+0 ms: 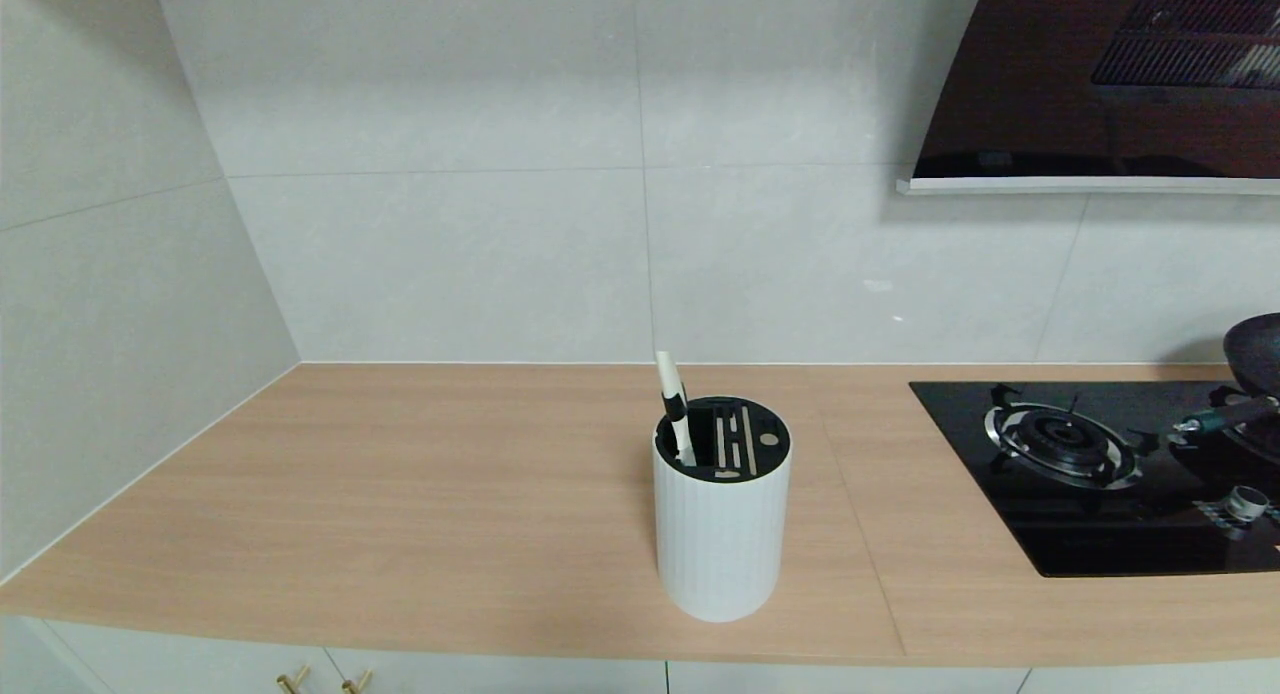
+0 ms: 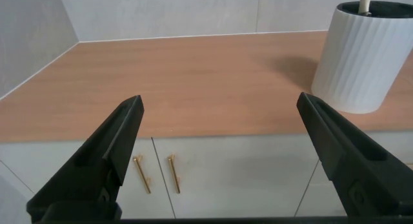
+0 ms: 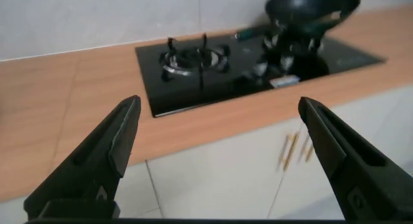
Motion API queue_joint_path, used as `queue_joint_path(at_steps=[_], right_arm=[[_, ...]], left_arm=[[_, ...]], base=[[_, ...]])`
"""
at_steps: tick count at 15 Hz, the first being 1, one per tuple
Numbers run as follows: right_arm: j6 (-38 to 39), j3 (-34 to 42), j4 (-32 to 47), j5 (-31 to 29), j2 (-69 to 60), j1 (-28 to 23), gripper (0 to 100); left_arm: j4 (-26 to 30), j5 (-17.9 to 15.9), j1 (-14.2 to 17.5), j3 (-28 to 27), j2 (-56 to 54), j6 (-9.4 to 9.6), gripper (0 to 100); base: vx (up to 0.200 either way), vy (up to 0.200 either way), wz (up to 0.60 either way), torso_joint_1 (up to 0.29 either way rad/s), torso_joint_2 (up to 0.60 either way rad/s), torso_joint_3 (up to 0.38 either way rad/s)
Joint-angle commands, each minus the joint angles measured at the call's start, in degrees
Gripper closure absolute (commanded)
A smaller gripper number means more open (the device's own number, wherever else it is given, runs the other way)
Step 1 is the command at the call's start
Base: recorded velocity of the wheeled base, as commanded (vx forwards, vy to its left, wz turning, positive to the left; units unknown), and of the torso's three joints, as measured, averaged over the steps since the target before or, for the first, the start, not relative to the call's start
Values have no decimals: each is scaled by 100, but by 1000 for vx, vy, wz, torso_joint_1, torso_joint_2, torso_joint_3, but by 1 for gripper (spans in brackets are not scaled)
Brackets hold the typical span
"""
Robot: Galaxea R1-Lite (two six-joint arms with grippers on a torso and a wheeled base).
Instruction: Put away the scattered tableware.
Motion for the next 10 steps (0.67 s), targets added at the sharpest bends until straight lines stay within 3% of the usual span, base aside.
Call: queue_joint_path(at_steps=[1,2,4,10], right_arm=[[210,0,4,852,-265,-82,0],[561,0,48,1519,-265,-82,0],[491,0,365,1977,-256,-82,0],[403,0,303,2029,-265,-56,0]], left_arm=[[6,5,3,0,11,-41,0],[6,5,3,0,11,-49,0],[6,5,3,0,11,-49,0],[6,5,3,0,11,-49,0]], base=[[0,0,0,0,0,0],[0,0,0,0,0,0],[0,0,0,0,0,0],[0,0,0,0,0,0]])
